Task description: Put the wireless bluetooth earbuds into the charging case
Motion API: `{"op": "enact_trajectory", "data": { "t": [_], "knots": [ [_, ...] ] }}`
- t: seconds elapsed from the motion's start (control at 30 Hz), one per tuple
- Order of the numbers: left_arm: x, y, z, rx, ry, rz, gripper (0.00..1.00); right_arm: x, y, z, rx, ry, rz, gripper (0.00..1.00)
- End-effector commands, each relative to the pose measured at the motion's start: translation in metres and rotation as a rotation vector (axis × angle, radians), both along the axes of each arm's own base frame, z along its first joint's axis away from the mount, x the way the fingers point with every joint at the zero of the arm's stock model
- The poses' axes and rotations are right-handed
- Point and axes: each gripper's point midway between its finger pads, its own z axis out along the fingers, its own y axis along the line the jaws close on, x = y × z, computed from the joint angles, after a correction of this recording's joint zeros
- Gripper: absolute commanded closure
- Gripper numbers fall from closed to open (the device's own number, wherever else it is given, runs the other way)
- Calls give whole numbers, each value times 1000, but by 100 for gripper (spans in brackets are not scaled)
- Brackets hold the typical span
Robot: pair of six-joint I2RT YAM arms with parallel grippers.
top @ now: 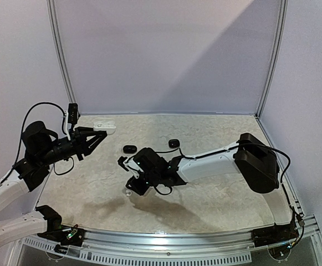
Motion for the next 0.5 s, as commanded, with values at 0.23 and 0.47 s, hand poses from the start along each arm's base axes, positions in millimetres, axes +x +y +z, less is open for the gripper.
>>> {"op": "enact_trajectory", "data": {
  "t": [0.23,0.47],
  "knots": [
    [-14,-7,-9,49,-75,-96,100,-24,0,-23,-41,41,72,60],
    [-30,-17,-7,44,-103,-198,100,-35,8,-28,-31,20,164,41]
  ]
}}
